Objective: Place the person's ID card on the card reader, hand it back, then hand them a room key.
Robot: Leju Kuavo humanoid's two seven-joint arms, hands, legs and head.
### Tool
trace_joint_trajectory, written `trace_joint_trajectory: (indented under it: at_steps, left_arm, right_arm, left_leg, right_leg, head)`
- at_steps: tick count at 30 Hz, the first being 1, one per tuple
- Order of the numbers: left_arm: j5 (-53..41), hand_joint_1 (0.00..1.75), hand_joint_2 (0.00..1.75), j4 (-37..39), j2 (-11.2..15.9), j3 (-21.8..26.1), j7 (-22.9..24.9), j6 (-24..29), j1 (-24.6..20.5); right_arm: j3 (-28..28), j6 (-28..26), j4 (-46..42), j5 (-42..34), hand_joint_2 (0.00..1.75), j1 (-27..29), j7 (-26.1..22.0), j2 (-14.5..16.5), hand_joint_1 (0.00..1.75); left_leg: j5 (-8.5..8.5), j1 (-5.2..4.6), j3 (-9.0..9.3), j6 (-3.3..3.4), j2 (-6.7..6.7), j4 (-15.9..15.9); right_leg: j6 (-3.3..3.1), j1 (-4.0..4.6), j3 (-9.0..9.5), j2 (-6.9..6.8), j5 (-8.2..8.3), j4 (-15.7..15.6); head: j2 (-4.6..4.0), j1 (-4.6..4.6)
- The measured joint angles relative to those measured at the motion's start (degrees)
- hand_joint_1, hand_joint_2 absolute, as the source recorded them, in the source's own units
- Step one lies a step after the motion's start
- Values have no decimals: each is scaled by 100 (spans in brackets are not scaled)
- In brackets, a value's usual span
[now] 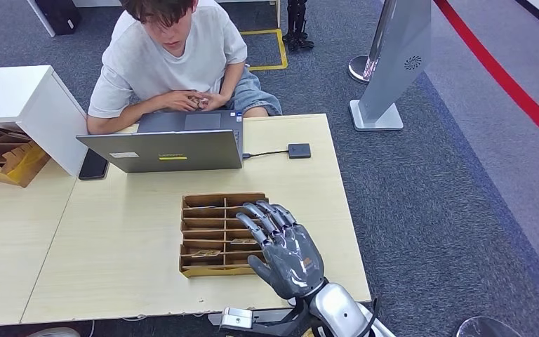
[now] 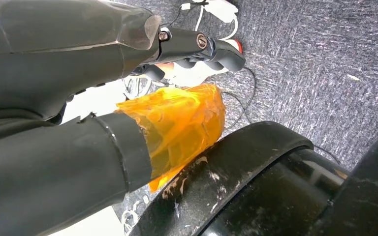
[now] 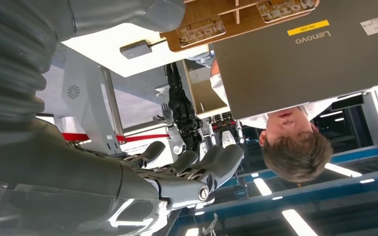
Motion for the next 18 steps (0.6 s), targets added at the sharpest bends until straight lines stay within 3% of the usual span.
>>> trace_joint_trajectory:
  at_steps: [5, 11, 18]
  left_arm:
    - [-11, 0, 0, 0, 0, 0, 0, -3, -1]
    - [-42, 0, 0, 0, -2, 0, 0, -15, -3]
    - [-51, 0, 0, 0, -3, 0, 1, -26, -7]
  right_arm:
    - [-1, 18, 100, -68, 175, -9, 28, 0, 42]
    - [-34, 107, 352, -179, 175, -30, 132, 7, 67]
    - [-90, 149, 596, -252, 175, -48, 143, 45, 63]
  left_leg:
    - [0, 0, 0, 0, 0, 0]
    - [0, 0, 0, 0, 0, 0]
    - [0, 0, 0, 0, 0, 0]
  right_leg:
    - [0, 0, 0, 0, 0, 0]
    - [0, 0, 0, 0, 0, 0]
    - [0, 0, 0, 0, 0, 0]
  head:
    - [0, 0]
    - [0, 1]
    - [0, 0]
